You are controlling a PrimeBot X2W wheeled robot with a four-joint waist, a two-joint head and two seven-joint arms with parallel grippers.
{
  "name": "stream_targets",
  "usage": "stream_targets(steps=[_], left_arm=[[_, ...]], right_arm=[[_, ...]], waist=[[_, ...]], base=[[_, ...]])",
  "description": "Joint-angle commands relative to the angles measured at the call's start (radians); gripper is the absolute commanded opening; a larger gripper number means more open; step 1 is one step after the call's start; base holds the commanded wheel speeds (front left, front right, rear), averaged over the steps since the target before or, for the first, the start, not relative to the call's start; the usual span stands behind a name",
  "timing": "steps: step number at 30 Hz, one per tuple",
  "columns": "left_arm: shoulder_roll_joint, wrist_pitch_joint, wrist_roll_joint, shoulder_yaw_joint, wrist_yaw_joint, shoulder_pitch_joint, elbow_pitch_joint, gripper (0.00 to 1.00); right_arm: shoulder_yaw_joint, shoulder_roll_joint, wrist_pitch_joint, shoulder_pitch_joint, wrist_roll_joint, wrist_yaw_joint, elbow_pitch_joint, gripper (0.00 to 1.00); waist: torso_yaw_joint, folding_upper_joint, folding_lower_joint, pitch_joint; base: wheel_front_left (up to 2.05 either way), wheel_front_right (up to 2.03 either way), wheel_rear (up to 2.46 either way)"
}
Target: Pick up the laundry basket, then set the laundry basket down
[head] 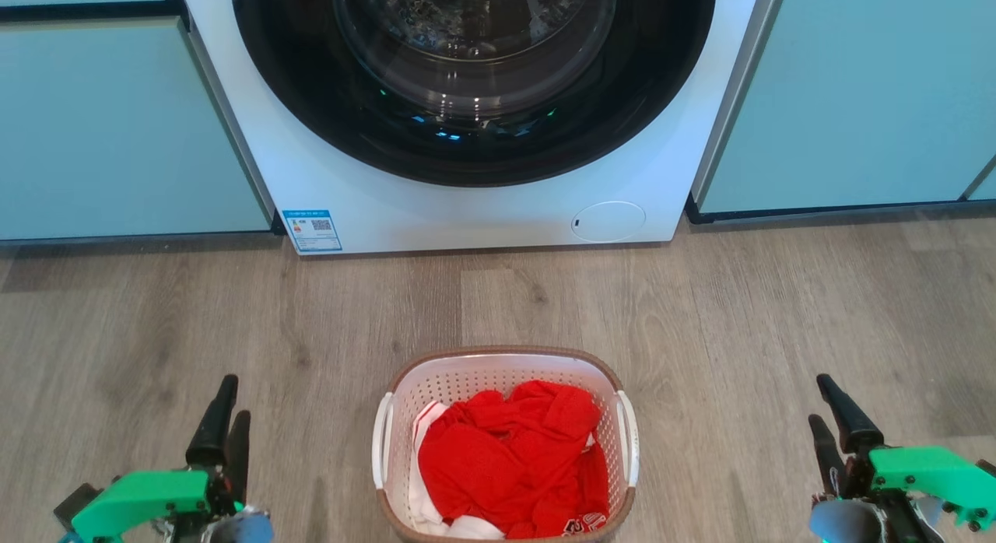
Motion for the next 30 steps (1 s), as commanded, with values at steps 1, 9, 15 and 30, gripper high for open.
stream_targets(steps=[1, 9, 15, 30], left_arm=[[0.009, -0.008, 0.011, 0.001, -0.001, -0.057, -0.033, 1.0], [0.009, -0.032, 0.059, 0.006, -0.002, -0.064, -0.038, 1.0], [0.009, -0.05, 0.109, 0.011, -0.002, -0.073, -0.055, 1.0], [0.01, -0.091, 0.269, 0.012, -0.003, -0.084, -0.127, 1.0]], right_arm=[[-0.007, -0.005, -0.012, -0.041, -0.014, 0.001, -0.038, 1.0], [-0.012, -0.006, -0.036, -0.046, -0.078, 0.001, -0.057, 1.0], [-0.007, -0.007, -0.053, -0.052, -0.145, 0.002, -0.09, 1.0], [0.01, -0.008, -0.094, -0.079, -0.395, 0.003, -0.171, 1.0]], waist=[[0.0, 0.0, 0.0, 0.0], [0.0, 0.0, 0.0, -0.003], [0.001, 0.0, 0.0, -0.004], [0.012, 0.0, 0.0, -0.011]], base=[[0.0, 0.0, 0.0], [0.0, 0.0, 0.0], [0.0, 0.0, 0.0], [0.0, 0.0, 0.0]])
